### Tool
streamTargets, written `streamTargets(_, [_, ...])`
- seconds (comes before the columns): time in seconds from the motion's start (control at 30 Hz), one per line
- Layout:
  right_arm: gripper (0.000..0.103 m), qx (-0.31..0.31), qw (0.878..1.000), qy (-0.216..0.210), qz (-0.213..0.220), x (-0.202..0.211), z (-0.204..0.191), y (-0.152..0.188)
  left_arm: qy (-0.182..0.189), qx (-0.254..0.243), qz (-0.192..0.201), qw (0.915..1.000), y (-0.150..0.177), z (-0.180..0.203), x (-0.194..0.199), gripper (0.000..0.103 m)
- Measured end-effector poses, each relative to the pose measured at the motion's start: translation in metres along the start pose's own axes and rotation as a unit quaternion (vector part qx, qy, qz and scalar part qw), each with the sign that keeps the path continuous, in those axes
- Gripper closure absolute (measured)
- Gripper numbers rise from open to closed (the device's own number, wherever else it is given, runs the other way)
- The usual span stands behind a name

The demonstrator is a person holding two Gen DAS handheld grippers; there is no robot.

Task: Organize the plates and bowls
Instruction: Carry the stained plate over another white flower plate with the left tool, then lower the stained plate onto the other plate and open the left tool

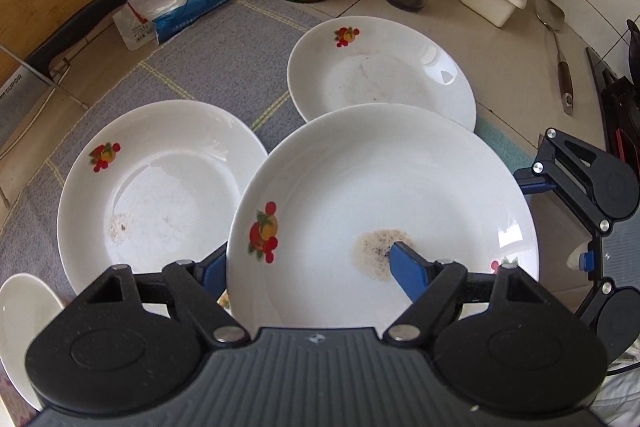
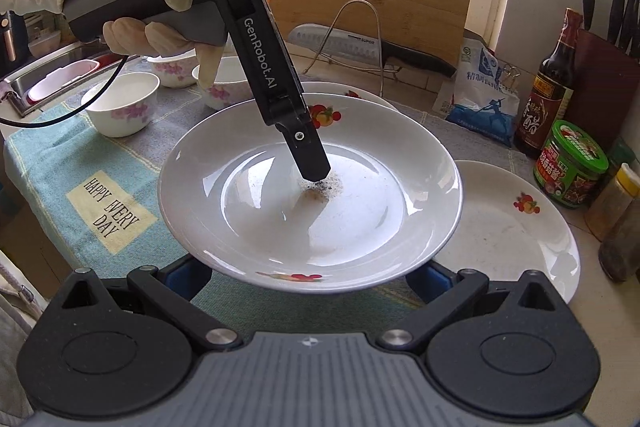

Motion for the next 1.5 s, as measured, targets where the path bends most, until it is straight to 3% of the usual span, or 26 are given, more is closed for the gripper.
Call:
streamTargets(0.77, [0.0,-0.06,0.997,0.055,-0.014,0.001,0.104,0.025,0.033,-0.064,-0.017,0.9973,-0.105,0.046,-0.069,0.022])
streamTargets(1.3, [0.0,-0.094,0.993,0.06,-0.034,-0.006,0.123,0.035,0.052,-0.076,-0.032,0.9953,-0.122,0.05,-0.094,0.022])
streamTargets(1.5, [0.0,-0.106,0.992,0.064,-0.038,-0.006,0.124,0.035,0.043,-0.081,-0.033,0.9952,-0.122,0.048,-0.097,0.022])
Point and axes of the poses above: each gripper's, at about its wrist camera, not at the fingertips, and x roughly against the way its jaws point, z to its right, y to its underside, the point moved 7 cm from there along -x, roughly the way its jaws point, and after that the axes turned 1 degree about x, right-handed, at the moved point
